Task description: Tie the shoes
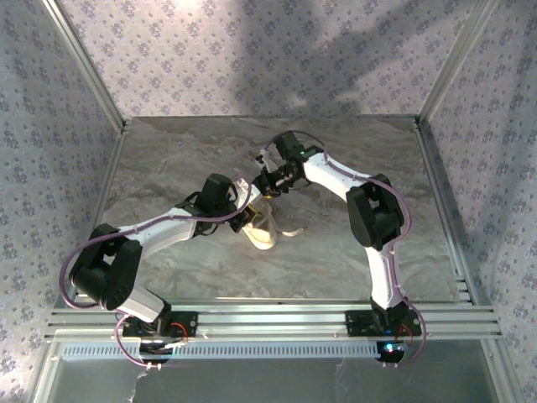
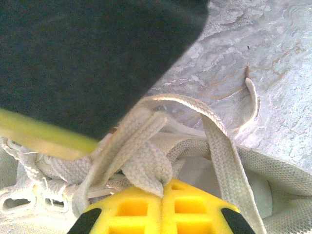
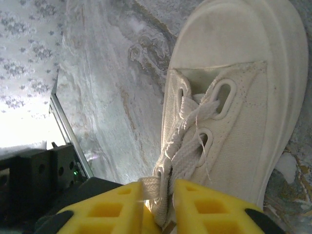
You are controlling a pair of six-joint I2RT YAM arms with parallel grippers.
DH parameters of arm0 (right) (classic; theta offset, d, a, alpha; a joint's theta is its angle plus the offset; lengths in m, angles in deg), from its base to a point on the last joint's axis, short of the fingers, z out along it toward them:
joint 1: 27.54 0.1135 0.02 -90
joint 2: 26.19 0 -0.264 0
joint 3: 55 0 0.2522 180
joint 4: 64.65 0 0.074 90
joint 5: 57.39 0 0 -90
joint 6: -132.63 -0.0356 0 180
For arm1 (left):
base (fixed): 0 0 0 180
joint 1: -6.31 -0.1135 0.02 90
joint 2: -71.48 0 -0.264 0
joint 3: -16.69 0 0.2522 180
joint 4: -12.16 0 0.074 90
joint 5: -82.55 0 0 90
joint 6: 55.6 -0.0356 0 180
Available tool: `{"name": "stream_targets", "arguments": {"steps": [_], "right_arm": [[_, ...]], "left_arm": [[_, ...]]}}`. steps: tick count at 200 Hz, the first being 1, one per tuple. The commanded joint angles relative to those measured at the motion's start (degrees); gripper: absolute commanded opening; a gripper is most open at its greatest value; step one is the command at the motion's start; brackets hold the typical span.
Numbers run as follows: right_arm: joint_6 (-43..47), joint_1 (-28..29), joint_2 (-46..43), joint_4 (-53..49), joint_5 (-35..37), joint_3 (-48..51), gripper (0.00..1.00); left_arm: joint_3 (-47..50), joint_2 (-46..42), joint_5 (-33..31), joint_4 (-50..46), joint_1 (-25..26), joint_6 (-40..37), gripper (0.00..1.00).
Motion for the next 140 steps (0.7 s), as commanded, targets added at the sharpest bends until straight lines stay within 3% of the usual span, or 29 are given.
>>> {"name": "stream_targets", "arguments": {"steps": [1,65,94,124,140], "right_arm": [[0.7,0.1,0.4,-1.7,-1.3,-1.6,0.01],[3.7,-0.1,-6.2,3.9,2.5,1.5,0.00],[4.4,0.1,-9.2,6.6,4.2,3.5,0.00],[5.3,0.5,-10.7,7.5,5.4,4.2,0.00],[4.7,0.4,-10.3,6.0,6.8,3.6,0.00]], "left_arm": [[0.7,0.8,-2.4,0.6,0.1,-1.2,0.00],[3.1,-2.1,-2.9,1.8,0.2,-1.2,0.02],[3.5,-2.5,-2.9,1.8,0.2,-1.0,0.15],[3.7,-2.8,-2.9,2.1,0.1,-0.8,0.15],[3.7,-2.7,-2.9,2.3,0.1,-0.8,0.05]]}}
